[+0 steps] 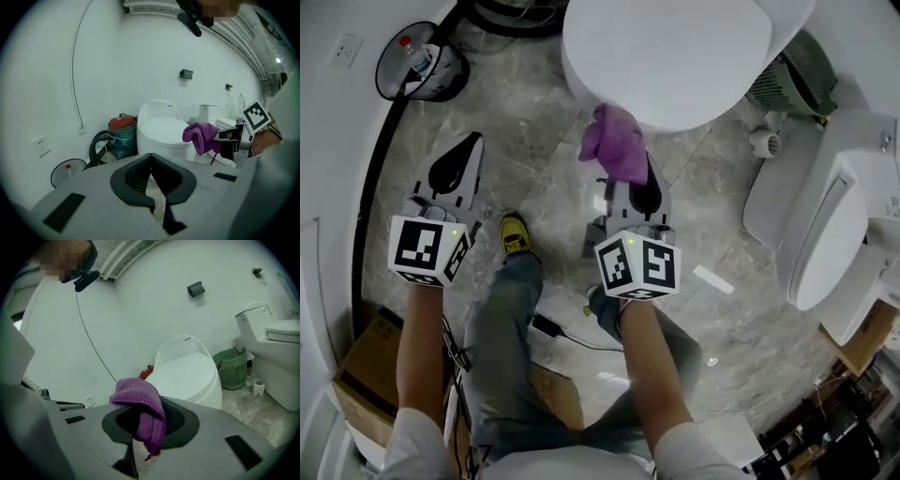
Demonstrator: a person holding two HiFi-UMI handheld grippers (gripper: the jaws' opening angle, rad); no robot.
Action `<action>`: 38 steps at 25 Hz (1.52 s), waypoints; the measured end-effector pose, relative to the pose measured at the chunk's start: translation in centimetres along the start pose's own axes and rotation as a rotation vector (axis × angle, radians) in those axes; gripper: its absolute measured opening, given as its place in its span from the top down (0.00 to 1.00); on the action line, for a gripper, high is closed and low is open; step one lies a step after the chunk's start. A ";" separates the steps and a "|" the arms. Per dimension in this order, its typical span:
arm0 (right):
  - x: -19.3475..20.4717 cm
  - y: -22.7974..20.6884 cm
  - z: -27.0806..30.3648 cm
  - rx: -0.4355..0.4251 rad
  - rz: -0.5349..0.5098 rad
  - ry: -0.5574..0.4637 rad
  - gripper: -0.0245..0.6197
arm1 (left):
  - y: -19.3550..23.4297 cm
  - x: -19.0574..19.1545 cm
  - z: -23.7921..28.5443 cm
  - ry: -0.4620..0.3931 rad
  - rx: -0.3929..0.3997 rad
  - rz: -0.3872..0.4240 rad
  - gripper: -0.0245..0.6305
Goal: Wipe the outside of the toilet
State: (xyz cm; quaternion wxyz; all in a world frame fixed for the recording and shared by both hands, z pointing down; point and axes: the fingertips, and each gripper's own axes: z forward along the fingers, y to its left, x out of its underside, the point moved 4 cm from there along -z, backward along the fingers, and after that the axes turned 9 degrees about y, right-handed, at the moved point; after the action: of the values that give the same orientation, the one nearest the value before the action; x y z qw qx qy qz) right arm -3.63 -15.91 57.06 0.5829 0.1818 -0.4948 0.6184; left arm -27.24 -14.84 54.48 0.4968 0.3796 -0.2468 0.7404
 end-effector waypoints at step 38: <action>4.9 -7.6 4.7 -0.063 -0.022 -0.329 0.81 | -1.7 8.6 13.8 -0.231 -0.020 0.245 0.94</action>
State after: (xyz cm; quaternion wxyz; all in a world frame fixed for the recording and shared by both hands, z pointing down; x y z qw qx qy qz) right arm 0.27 -18.39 66.11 0.5060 0.2679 -0.6007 0.5580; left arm -23.15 -19.72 69.53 0.3748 0.4242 -0.3540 0.7445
